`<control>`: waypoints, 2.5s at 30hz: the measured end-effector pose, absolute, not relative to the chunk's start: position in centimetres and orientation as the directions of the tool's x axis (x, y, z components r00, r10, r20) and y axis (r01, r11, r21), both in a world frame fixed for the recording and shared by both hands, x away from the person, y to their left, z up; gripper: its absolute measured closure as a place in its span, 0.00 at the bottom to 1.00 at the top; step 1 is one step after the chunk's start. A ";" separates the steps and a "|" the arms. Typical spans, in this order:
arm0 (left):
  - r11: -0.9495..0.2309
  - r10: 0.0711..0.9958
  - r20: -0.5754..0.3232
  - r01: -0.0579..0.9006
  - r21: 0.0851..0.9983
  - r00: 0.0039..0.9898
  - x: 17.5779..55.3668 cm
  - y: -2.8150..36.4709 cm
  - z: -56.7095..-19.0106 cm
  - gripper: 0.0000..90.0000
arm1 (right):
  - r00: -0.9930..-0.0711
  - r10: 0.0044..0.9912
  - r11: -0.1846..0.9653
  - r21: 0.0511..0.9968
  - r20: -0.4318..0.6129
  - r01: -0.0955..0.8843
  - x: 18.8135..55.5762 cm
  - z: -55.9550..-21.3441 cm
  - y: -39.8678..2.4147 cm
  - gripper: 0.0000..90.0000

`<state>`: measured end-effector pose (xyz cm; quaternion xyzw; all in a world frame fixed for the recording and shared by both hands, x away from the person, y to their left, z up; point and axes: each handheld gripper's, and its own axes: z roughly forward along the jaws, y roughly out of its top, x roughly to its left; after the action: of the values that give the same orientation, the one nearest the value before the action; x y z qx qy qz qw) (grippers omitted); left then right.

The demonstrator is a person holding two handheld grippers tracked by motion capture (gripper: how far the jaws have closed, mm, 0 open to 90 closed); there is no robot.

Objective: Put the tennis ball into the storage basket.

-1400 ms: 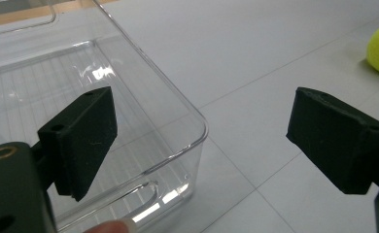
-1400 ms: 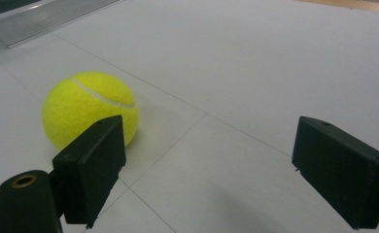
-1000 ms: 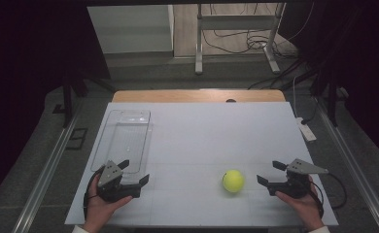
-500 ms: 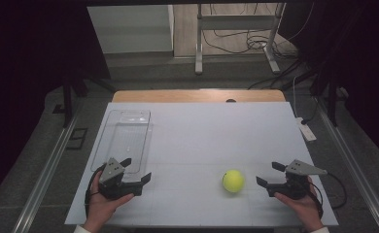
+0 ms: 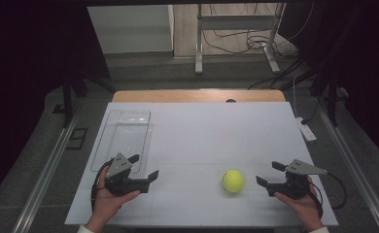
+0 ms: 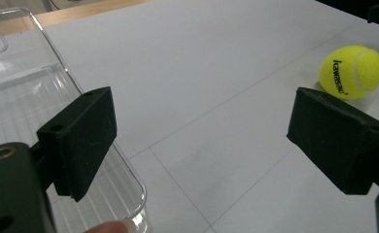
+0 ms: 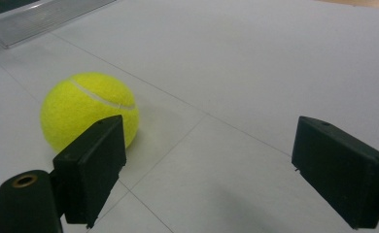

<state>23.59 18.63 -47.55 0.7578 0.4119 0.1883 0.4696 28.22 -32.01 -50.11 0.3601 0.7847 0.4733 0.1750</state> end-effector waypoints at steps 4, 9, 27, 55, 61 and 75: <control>-0.223 0.799 -0.103 0.451 0.864 0.593 23.8 18.6 -47.6 0.13 | -0.678 0.732 0.294 0.868 0.065 0.400 28.2 -50.1 -32.0 0.15; -0.226 0.795 -0.104 0.452 0.863 0.597 23.9 18.5 -47.4 0.13 | -0.680 0.730 0.300 0.866 0.061 0.400 28.3 -50.2 -32.0 0.15; -0.281 0.755 -0.089 0.442 0.852 0.650 24.7 16.6 -46.5 0.13 | -0.678 0.733 0.304 0.864 0.056 0.400 28.3 -50.2 -31.9 0.15; -0.338 0.710 -0.071 0.428 0.838 0.701 25.7 14.1 -45.6 0.13 | -0.673 0.737 0.302 0.863 0.057 0.404 28.4 -50.3 -32.0 0.15; -0.346 0.705 -0.067 0.424 0.837 0.706 26.0 13.4 -45.5 0.13 | -0.675 0.736 0.305 0.863 0.055 0.403 28.4 -50.3 -32.0 0.15; -0.382 0.670 -0.066 0.419 0.824 0.739 26.6 11.5 -45.2 0.12 | -0.674 0.737 0.304 0.865 0.052 0.400 28.4 -50.2 -32.0 0.15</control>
<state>26.60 11.48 -45.20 0.8191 0.3325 0.1409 0.4457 28.43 -32.01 -50.23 0.3610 0.7870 0.4665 0.1806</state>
